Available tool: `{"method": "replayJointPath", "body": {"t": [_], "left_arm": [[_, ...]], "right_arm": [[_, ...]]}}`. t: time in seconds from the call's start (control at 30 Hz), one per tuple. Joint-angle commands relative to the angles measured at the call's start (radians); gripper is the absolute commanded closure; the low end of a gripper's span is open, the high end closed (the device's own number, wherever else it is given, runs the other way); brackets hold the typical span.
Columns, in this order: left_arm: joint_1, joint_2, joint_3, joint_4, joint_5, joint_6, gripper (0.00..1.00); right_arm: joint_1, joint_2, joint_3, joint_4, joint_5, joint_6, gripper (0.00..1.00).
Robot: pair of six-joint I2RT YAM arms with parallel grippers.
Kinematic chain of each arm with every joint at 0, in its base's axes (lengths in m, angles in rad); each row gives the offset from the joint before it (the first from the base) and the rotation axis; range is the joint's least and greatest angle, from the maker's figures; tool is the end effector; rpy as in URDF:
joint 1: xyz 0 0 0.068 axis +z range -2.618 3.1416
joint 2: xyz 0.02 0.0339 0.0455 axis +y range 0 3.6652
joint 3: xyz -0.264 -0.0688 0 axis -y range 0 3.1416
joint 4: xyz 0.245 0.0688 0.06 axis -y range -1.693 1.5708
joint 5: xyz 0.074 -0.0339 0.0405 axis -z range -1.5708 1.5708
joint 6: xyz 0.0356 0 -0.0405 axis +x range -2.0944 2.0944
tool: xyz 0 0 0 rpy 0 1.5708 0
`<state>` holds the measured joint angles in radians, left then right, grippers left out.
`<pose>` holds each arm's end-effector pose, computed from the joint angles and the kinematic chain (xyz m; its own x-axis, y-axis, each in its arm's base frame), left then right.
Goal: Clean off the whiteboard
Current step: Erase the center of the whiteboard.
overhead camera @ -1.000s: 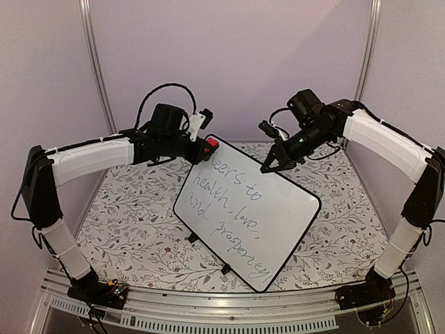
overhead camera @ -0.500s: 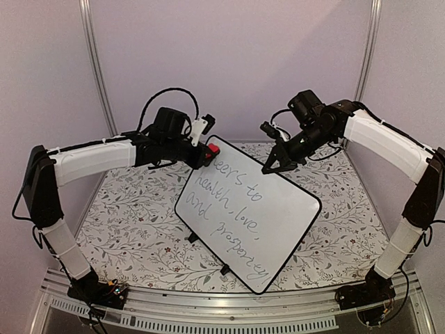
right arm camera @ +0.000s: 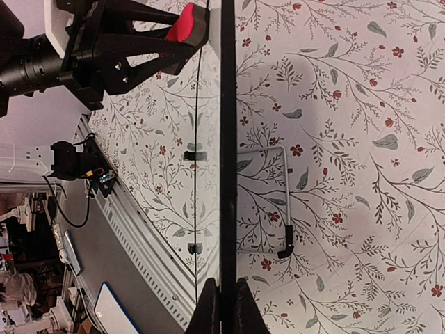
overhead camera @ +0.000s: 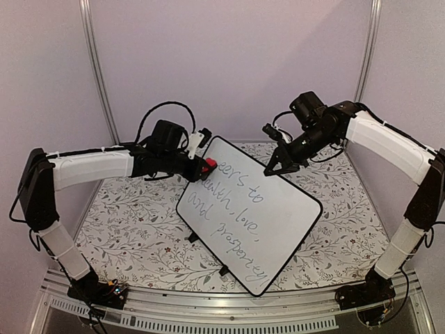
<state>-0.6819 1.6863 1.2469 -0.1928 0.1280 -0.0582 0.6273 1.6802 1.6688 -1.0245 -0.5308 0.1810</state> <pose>0.2967 -0.2467 0.2612 -0.4990 0.3308 -0.8010 0.6772 0.7256 -0.1222 0.2711 0.2188 0.3430 -0.8139 -0.3983 -0.4230 -0.5780 0.6287 0.5202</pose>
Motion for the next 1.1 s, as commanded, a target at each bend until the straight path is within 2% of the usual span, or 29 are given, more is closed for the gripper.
{"method": "replayJointPath", "body": {"t": [0.0, 0.17, 0.3, 0.47, 1.07], "left_arm": [[-0.013, -0.021, -0.079, -0.005, 0.014, -0.042, 0.98], [-0.014, -0.062, -0.140, 0.019, 0.027, -0.074, 0.98], [-0.012, -0.073, -0.129, 0.013, 0.016, -0.054, 0.98], [-0.005, -0.066, -0.044, 0.002, 0.038, -0.050, 0.97], [0.014, 0.108, 0.226, -0.082, 0.128, 0.012, 0.98]], "right_arm": [[0.018, -0.057, -0.006, 0.011, -0.017, -0.076, 1.00], [0.018, -0.065, -0.018, 0.012, -0.019, -0.079, 1.00], [0.018, -0.067, -0.018, 0.014, -0.017, -0.079, 1.00], [0.018, -0.079, -0.028, 0.021, -0.023, -0.085, 1.00], [0.018, -0.130, -0.038, 0.025, -0.011, -0.089, 1.00]]}}
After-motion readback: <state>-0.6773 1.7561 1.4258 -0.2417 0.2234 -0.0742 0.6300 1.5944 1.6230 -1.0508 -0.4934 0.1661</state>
